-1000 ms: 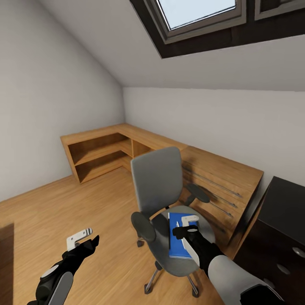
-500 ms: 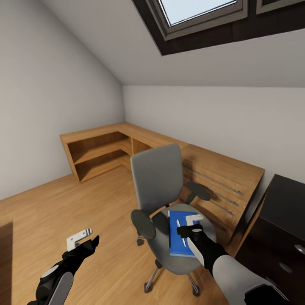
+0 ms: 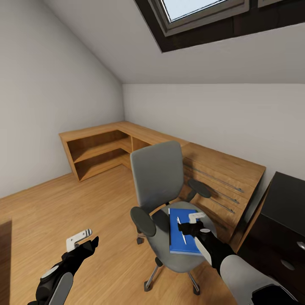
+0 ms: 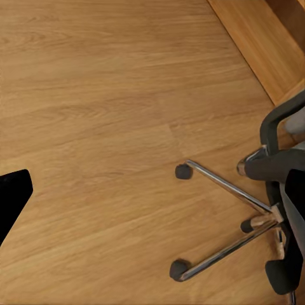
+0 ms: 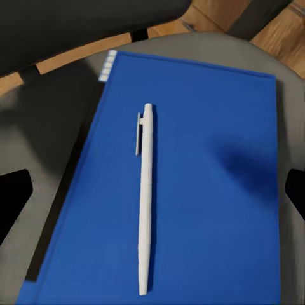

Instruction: In the bedroom, organize the workspace by keeping the computer under the desk, ensuring the monitor is on the desk, placing the keyboard on the desk next to the monitor, placing the mouse on the desk next to the keyboard, moving the folder from the swivel chair onto the desk next to the mouse, stacking the notebook on top of the folder with the pen on top of the notebook, and positioning the swivel chair next to the desk.

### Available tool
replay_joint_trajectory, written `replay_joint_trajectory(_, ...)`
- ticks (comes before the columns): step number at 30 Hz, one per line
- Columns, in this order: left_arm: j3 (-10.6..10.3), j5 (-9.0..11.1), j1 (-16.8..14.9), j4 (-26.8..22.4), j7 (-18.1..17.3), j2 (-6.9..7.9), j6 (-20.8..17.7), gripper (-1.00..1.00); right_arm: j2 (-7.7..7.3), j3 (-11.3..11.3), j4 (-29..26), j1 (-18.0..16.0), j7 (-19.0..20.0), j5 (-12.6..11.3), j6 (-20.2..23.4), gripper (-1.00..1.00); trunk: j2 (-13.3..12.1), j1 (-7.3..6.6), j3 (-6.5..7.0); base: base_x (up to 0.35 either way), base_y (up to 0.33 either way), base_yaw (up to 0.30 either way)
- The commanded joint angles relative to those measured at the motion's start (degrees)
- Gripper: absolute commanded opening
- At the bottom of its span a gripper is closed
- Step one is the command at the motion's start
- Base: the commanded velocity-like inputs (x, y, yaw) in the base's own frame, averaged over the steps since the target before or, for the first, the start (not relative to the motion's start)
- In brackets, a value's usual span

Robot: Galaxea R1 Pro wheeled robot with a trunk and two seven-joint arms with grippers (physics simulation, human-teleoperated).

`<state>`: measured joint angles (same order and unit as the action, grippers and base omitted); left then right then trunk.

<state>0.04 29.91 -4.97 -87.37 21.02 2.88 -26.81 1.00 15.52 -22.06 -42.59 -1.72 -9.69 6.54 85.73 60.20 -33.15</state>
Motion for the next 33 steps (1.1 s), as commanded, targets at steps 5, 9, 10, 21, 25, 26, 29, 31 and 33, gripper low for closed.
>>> replay_joint_trajectory(5, -0.04, 0.59, -0.04, -0.08, 0.44, 0.02, -0.17, 1.00, -0.75, 0.14, -0.09, -0.03, 2.08, -2.74, -0.16, 1.00, 2.05, 1.10, -0.96, 0.000, 0.000, 0.000)
replay_joint_trajectory(9, -0.05, 0.56, -0.04, -0.08, 0.43, 0.02, -0.17, 1.00, -0.96, 0.05, -0.09, -0.03, 2.73, -3.51, -0.34, 1.00, 3.66, 1.98, -1.68, 0.000, 0.000, 0.000)
replay_joint_trajectory(10, -0.05, 0.55, -0.04, -0.08, 0.43, 0.02, -0.17, 1.00, -0.97, 0.05, -0.09, -0.03, 2.76, -3.55, -0.35, 1.00, 4.06, 2.20, -1.86, 0.000, 0.000, 0.000)
replay_joint_trajectory(21, -0.12, 0.49, -0.04, -0.08, 0.43, 0.02, -0.14, 1.00, -1.07, -0.04, -0.09, -0.03, 2.86, -3.67, -0.39, 1.00, 8.47, 4.62, -3.83, 0.000, 0.000, 0.000)
replay_joint_trajectory(25, -0.12, 0.47, -0.04, -0.08, 0.43, 0.02, -0.11, 1.00, -1.08, -0.05, -0.09, -0.03, 2.86, -3.67, -0.39, 1.00, 10.07, 5.50, -4.55, 0.000, 0.000, 0.000)
replay_joint_trajectory(26, -0.12, 0.45, -0.04, -0.08, 0.43, 0.02, -0.13, 1.00, -1.08, -0.03, -0.09, -0.03, 2.87, -3.67, -0.39, 1.00, 10.48, 5.71, -4.73, 0.000, 0.000, 0.000)
replay_joint_trajectory(29, -0.12, 0.47, -0.04, -0.08, 0.42, 0.02, -0.13, 1.00, -1.09, -0.02, -0.09, -0.03, 2.87, -3.67, -0.39, 1.00, 11.68, 6.37, -5.27, 0.000, 0.000, 0.000)
replay_joint_trajectory(31, -0.12, 0.49, -0.04, -0.08, 0.41, 0.02, -0.13, 1.00, -1.09, 0.01, -0.09, -0.03, 2.87, -3.67, -0.39, 1.00, 12.48, 6.81, -5.63, 0.000, 0.000, 0.000)
replay_joint_trajectory(33, -0.12, 0.49, -0.04, -0.08, 0.40, 0.02, -0.11, 1.00, -1.09, 0.02, -0.09, -0.03, 2.87, -3.67, -0.39, 1.00, 13.28, 7.25, -5.99, 0.000, 0.000, 0.000)
